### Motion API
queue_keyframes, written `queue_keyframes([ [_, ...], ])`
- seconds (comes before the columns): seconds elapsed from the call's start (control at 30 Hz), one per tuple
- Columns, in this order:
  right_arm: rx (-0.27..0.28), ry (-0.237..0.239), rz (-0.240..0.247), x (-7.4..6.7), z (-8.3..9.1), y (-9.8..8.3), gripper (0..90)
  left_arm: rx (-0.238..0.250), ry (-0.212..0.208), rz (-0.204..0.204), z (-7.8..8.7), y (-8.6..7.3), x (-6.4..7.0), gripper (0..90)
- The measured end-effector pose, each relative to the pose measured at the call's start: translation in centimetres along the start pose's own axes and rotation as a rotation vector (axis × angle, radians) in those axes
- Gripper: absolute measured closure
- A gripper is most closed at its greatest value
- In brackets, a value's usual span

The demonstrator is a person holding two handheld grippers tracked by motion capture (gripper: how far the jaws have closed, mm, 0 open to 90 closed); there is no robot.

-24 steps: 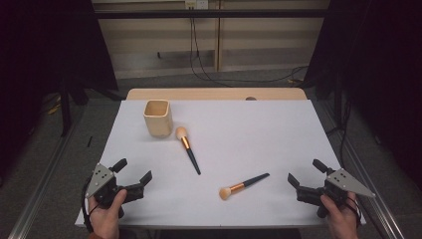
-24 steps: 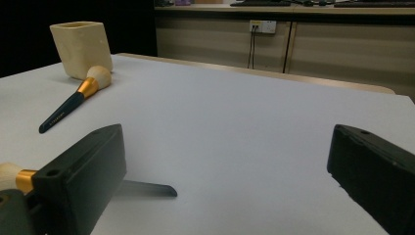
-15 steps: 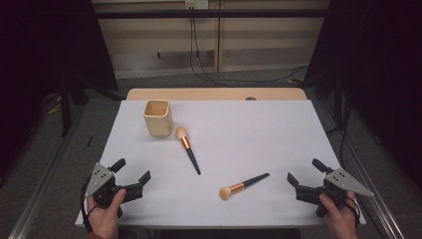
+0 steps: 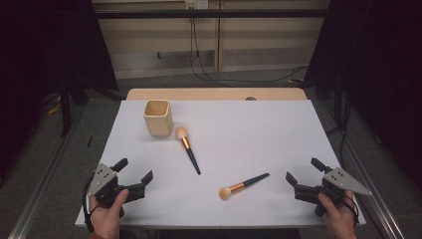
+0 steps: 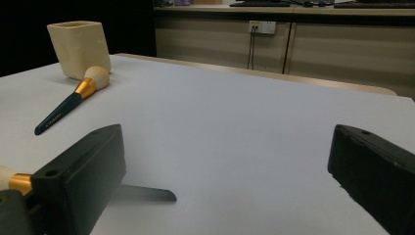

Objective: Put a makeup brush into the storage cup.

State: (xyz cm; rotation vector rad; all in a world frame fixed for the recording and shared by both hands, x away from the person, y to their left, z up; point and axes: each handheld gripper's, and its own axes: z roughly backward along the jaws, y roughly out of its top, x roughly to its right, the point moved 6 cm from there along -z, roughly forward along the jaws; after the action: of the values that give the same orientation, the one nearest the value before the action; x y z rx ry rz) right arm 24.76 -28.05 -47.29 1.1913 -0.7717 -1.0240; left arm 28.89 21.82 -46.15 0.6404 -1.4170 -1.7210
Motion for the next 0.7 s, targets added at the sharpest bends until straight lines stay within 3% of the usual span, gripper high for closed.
queue_keyframes([
  [0.23, 0.001, 0.001, -0.004, 0.1, 0.1, 0.0, 0.2, -0.014, -0.012, -0.006, -0.7, 0.3, 0.6, 2.8],
  [0.4, 0.006, 0.003, -0.001, 0.1, 0.1, 0.1, 0.2, -0.009, -0.028, -0.032, -1.2, 1.1, 1.3, 2.8],
  [0.7, 0.005, 0.011, 0.006, -0.3, -0.3, 0.1, 0.1, -0.010, -0.037, -0.045, -2.0, 1.7, 1.5, 2.8],
])
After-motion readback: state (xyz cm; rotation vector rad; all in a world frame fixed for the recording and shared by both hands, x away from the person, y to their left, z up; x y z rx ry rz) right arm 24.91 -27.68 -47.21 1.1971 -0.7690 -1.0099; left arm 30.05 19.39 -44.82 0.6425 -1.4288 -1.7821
